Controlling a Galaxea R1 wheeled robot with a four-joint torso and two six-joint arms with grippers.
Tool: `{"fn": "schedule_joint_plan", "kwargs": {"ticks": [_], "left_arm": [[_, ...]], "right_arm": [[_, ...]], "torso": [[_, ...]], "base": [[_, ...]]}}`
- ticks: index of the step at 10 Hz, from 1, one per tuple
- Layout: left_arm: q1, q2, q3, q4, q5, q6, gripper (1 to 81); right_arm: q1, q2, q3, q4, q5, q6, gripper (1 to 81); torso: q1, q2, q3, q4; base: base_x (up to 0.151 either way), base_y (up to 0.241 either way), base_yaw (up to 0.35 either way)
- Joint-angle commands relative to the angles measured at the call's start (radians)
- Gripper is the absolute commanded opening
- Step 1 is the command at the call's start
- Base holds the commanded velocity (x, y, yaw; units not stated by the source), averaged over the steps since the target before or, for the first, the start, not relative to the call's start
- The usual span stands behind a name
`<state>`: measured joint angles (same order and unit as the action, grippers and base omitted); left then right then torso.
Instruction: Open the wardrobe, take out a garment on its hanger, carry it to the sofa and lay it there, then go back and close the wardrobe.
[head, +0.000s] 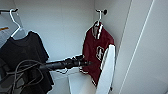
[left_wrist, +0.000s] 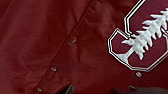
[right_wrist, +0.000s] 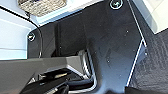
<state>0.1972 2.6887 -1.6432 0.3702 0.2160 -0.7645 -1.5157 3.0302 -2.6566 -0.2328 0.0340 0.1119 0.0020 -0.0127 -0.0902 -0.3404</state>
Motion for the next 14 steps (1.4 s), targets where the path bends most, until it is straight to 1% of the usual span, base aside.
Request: {"fn": "schedule_joint_plan", "kwargs": {"ticks": [1,3,6,7,8,9,13,14], "left_arm": [[-0.253,0.028,-0.07,-0.115,-0.018,-0.006,81.1],[-0.293,0.034,-0.089,-0.169,-0.026,-0.007,81.1],[-0.367,0.036,-0.125,-0.272,-0.035,-0.05,81.1],[-0.376,0.036,-0.133,-0.292,-0.075,-0.081,81.1],[-0.38,0.034,-0.145,-0.306,-0.116,-0.125,81.1],[-0.393,0.039,-0.158,-0.304,-0.13,-0.154,81.1],[-0.517,0.06,-0.194,-0.324,-0.13,-0.182,81.1],[-0.541,0.063,-0.205,-0.329,-0.13,-0.212,81.1]], "right_arm": [[0.03,0.002,0.009,0.0,-0.048,-0.001,81.1],[0.027,0.002,0.011,-0.002,-0.029,-0.003,81.1],[0.024,0.002,0.012,-0.005,-0.028,-0.003,81.1],[0.025,0.002,0.014,-0.003,-0.028,-0.003,81.1],[0.024,0.003,0.014,0.0,-0.028,-0.001,81.1],[0.024,0.002,0.014,0.001,-0.028,0.0,81.1],[0.024,0.003,0.018,0.001,-0.028,-0.001,81.1],[0.024,0.002,0.018,0.0,-0.028,-0.001,81.1]], "torso": [[0.0,0.0,0.0,0.0],[0.0,0.0,0.0,0.0],[0.0,0.001,0.0,0.0],[0.0,0.001,0.0,0.0],[0.0,0.001,0.0,0.0],[0.0,0.001,0.0,0.0],[0.0,0.001,0.0,0.0],[0.0,0.001,0.0,0.0]], "base": [[0.0,0.0,0.0],[0.0,0.0,0.0],[0.0,0.0,0.0],[0.0,0.0,0.0],[0.0,0.0,0.0],[0.0,0.0,0.0],[0.0,0.0,0.0],[0.0,0.0,0.0]]}}
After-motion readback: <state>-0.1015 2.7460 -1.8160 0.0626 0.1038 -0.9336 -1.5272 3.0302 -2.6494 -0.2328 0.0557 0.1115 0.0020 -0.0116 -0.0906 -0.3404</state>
